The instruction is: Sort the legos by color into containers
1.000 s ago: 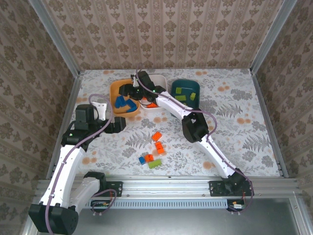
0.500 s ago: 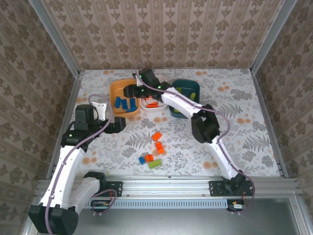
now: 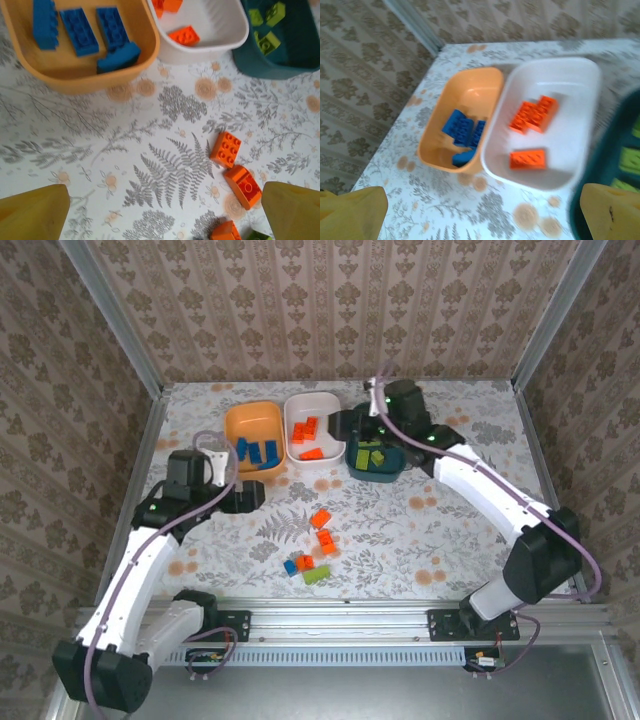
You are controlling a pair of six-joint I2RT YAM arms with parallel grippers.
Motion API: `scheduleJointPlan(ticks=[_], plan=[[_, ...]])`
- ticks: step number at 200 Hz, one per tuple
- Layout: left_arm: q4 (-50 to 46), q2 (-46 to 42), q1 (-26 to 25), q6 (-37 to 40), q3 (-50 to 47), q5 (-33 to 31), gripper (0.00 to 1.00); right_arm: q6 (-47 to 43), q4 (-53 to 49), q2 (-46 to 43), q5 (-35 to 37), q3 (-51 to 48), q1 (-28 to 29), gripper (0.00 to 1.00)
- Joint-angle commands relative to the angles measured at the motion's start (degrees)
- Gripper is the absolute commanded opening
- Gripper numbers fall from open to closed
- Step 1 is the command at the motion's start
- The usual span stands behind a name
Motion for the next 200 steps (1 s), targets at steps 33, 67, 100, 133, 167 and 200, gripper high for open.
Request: scheduleJointPlan(ticks=[33, 67, 100, 133, 167, 200], plan=[[-2.48, 0.95, -13.27, -17.05, -4.6, -6.46, 1.0, 3.99, -18.26, -9.74, 4.01, -16.46, 5.35, 0.89], [-3.86, 3.14, -22.25, -21.34, -5.86, -13.43, 1.0, 6.82, -19.6, -7.82, 9.33, -19.29, 14.26, 0.83], [-4.35, 0.72, -23.72, -24.05, -7.4, -15.66, 1.0, 8.63, -20.97, 2.45, 10.97, -15.9, 20.93, 0.72], [-5.49, -4.84, -23.12, -24.27, -8.4, -17.52, 1.0, 9.78, -21.31, 9.26, 14.06, -10.98, 25.66, 0.69], [-6.82, -7.96, -20.89, -22.82, -9.16, -16.37, 1.0, 10.46, -22.2, 15.1, 14.74, -6.82, 27.8, 0.66], [-7.02, -10.18, -18.49, -21.42, -10.05, -14.94, 1.0, 10.81, -23.31, 18.7, 15.19, -4.47, 28.56, 0.63]])
